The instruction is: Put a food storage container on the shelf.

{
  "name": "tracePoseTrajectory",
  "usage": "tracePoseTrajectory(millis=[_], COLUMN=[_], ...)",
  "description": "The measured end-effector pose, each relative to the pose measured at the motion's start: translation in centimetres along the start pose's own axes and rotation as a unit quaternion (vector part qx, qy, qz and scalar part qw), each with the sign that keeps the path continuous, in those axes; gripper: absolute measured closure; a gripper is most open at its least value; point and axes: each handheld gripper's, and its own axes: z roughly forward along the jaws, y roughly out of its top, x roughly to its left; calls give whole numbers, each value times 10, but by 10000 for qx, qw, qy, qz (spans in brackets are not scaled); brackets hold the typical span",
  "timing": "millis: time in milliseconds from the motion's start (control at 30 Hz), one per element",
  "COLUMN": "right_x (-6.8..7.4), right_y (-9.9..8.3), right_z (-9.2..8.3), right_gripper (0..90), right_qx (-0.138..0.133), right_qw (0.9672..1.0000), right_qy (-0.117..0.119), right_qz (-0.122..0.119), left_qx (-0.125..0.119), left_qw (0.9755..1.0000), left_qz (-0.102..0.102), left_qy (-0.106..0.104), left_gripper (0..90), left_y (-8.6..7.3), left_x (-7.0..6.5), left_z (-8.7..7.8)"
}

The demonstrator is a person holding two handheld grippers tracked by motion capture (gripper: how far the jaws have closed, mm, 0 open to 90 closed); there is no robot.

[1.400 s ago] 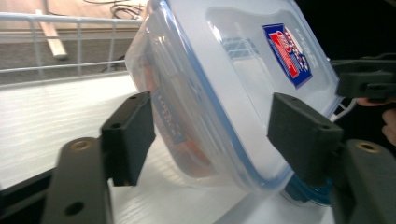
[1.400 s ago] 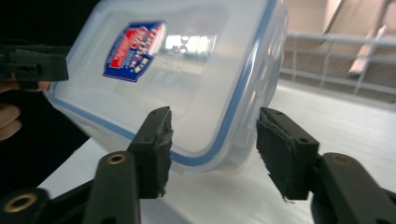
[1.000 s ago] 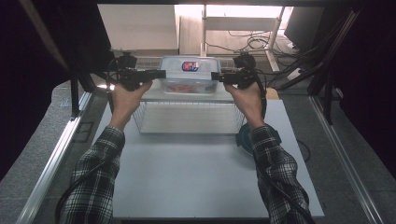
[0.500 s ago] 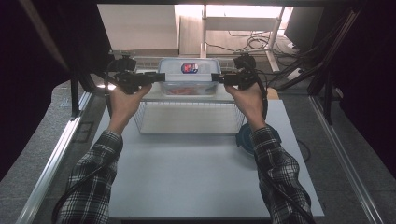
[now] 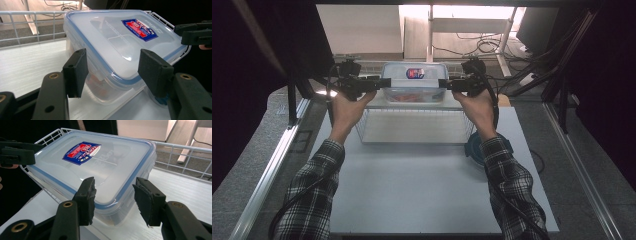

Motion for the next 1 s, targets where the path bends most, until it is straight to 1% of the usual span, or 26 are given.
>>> tracePoseTrajectory(millis=[67,100,133,167,200,233,267,300,333,367,400,433,467,533,567,600,633,667,700,767,800,833,867,900,933,1000], right_x=[0,1,2,2,3,5,5,7,9,9,13,13,15,22,22,25,26,27,27,28,29,29,29,30,30,32], right_y=[0,0,0,0,0,-2,-3,-4,-6,-6,-12,-12,-14,-27,-27,-34,-38,-41,-46,-52,-56,-59,-59,-68,-68,-76], right_z=[-1,-2,-2,-2,-4,-6,-8,-10,-12,-12,-15,-15,-16,-23,-23,-27,-28,-30,-32,-34,-35,-37,-37,-39,-39,-42], right_gripper=[513,502,486,486,463,406,379,350,314,314,258,258,232,184,184,158,151,147,140,126,119,113,113,100,100,91], right_qx=[17,-13,-38,-38,-96,-165,-185,-197,-203,-203,-200,-200,-198,-234,-234,-232,-244,-245,-263,-274,-280,-276,-276,-294,-294,-288], right_qw=[10000,10000,9999,9999,9999,9997,9996,9993,9988,9988,9977,9977,9973,9950,9950,9943,9941,9940,9941,9939,9937,9934,9934,9929,9929,9928], right_qy=[9,-33,-50,-50,4,62,75,124,201,201,268,268,264,181,181,176,183,202,228,237,241,260,260,294,294,309], right_qz=[-11,-51,-86,-86,-98,-163,-223,-295,-408,-408,-588,-588,-654,-953,-953,-1028,-1041,-1044,-1027,-1044,-1063,-1079,-1079,-1116,-1116,-1117], left_qx=[-3,-12,-12,-63,-103,-132,-148,-138,-73,-43,-12,-12,6,14,22,36,63,63,95,144,144,220,220,274,274,321], left_qw=[10000,9999,9999,9997,9997,9997,9995,9994,9993,9992,9988,9988,9986,9982,9980,9976,9971,9971,9963,9950,9950,9933,9933,9916,9916,9902], left_qz=[5,126,126,196,205,217,248,270,317,337,412,412,438,516,545,608,674,674,777,938,938,1105,1105,1249,1249,1356], left_qy=[17,116,116,90,14,-50,-88,-136,-202,-229,-261,-261,-291,-320,-324,-326,-346,-346,-350,-312,-312,-251,-251,-178,-178,-128], left_gripper=[405,398,385,385,366,329,310,280,259,259,232,223,223,206,206,191,183,172,160,146,134,122,116,108,101,99], left_y=[0,1,1,1,1,1,0,-1,-2,-3,-8,-8,-12,-19,-21,-26,-32,-32,-40,-49,-49,-58,-58,-67,-67,-78], left_x=[0,-3,-3,-4,-5,-5,-6,-7,-9,-10,-14,-14,-16,-20,-22,-25,-29,-29,-34,-40,-40,-47,-47,-52,-52,-57], left_z=[0,-1,-1,-2,-3,-5,-6,-8,-10,-11,-14,-14,-15,-19,-20,-22,-25,-25,-29,-32,-32,-34,-34,-35,-35,-37])
